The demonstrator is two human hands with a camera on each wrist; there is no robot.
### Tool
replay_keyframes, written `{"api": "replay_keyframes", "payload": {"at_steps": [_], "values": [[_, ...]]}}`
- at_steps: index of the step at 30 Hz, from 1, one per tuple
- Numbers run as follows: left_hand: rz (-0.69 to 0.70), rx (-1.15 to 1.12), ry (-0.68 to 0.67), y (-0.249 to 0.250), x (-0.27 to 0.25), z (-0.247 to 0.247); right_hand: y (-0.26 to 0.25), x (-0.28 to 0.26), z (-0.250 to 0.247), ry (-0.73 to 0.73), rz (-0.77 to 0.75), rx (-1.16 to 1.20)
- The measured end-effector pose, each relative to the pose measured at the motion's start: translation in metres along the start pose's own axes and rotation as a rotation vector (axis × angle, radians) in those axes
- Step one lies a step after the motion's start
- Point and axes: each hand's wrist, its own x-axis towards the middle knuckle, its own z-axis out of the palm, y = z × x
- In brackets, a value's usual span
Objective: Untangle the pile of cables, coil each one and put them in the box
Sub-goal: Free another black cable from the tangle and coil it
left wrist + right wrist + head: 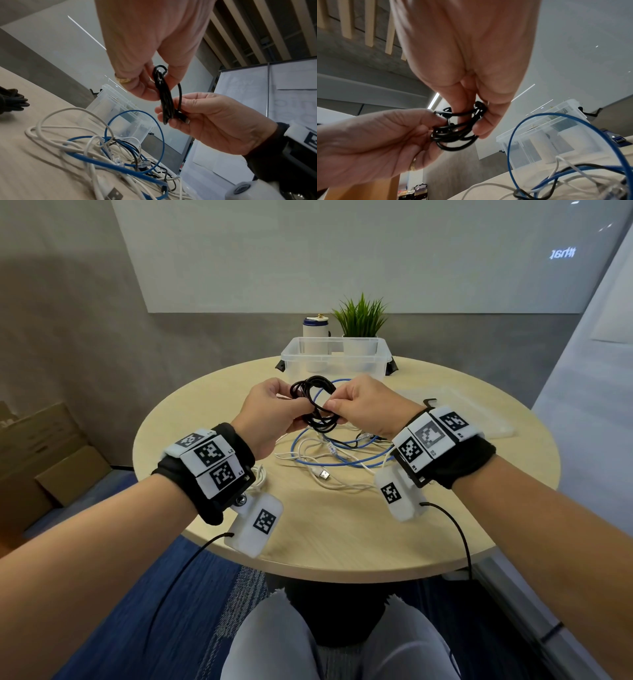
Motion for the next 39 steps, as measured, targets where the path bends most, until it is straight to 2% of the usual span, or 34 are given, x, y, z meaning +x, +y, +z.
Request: {"api": "replay_keyframes", "payload": {"at_steps": [9, 13, 18, 21, 32, 39], "values": [[-0.048, -0.017, -0.037, 0.005, -0.003, -0.003, -0.001, -0.006, -0.003, -0.002, -0.059, 0.012], [-0.053, -0.035, -0.078, 0.006, -0.005, -0.004, 0.0, -0.003, -0.003, 0.003, -0.039, -0.038], [-0.044, 0.053, -0.065, 0.004, -0.005, 0.0, -0.002, -0.001, 0.002, 0.066, -0.046, -0.129], [-0.044, 0.102, -0.037, 0.003, -0.005, 0.003, -0.002, -0.001, 0.003, 0.042, -0.036, -0.151], [-0.015, 0.132, -0.01, 0.001, -0.003, 0.006, -0.001, -0.002, 0.003, -0.001, -0.022, -0.119], [0.004, 0.165, -0.058, -0.002, -0.003, 0.007, -0.001, -0.002, 0.005, 0.051, 0.044, -0.125]]}}
